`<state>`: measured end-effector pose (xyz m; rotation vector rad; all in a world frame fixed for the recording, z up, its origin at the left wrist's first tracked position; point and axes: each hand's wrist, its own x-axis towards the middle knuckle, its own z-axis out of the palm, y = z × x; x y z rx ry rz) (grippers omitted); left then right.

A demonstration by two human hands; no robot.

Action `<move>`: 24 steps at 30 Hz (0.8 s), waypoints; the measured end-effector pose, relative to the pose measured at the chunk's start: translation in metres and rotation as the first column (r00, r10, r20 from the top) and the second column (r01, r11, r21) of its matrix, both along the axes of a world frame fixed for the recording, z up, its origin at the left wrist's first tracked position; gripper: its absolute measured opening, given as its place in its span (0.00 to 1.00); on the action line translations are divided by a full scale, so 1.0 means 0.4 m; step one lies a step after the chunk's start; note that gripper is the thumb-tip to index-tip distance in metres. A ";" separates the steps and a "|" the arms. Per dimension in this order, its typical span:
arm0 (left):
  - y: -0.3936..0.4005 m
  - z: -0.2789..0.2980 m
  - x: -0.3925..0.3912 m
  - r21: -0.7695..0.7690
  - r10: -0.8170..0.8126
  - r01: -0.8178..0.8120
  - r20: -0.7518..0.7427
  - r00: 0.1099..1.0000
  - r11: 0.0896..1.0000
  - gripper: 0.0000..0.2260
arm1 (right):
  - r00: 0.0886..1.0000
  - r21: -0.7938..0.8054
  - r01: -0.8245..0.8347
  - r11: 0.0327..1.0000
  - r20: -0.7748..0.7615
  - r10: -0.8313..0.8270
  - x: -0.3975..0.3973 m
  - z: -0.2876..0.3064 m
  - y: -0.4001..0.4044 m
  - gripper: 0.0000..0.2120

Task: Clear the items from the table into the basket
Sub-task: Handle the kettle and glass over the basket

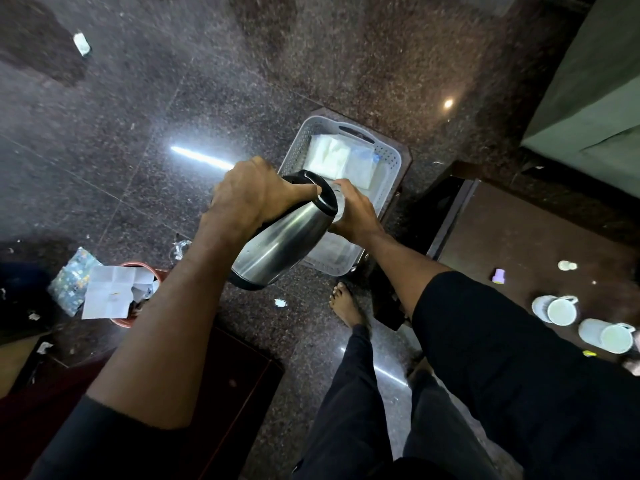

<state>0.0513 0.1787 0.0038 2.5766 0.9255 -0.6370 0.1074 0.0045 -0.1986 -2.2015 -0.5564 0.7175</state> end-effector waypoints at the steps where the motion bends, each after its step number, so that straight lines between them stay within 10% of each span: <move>1: -0.002 0.004 0.000 -0.003 0.003 -0.003 0.002 1.000 1.000 0.41 | 1.000 0.002 0.002 1.000 0.001 -0.002 0.001 0.001 -0.001 0.41; 24: -0.014 0.009 -0.019 0.071 0.044 -0.041 -0.040 0.998 0.997 0.40 | 1.000 -0.024 -0.004 1.000 0.027 0.004 -0.017 -0.009 0.006 0.43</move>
